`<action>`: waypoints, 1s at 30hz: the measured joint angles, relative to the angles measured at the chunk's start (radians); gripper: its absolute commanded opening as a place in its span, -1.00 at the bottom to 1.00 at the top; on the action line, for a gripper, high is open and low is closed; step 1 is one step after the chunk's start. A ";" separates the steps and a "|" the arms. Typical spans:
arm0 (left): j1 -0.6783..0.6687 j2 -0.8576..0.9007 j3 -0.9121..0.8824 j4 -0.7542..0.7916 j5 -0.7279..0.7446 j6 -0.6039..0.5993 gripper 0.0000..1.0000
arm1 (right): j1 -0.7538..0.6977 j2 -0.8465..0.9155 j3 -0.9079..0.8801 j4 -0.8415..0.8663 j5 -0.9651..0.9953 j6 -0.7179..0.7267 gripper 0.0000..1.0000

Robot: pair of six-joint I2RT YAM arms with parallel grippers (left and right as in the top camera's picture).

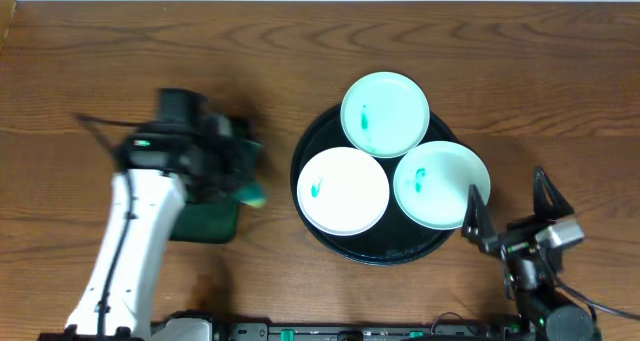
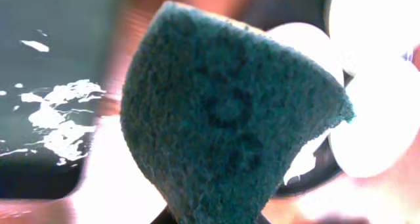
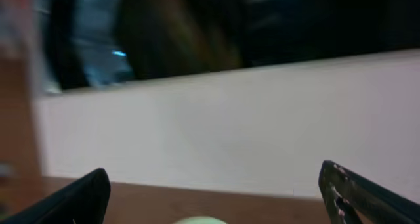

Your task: Clean dirty plates on tray and stack at the side

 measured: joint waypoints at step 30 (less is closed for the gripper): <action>-0.567 0.340 -0.204 0.716 -0.418 -0.540 0.22 | 0.256 1.211 0.950 -1.015 -0.203 -0.053 0.65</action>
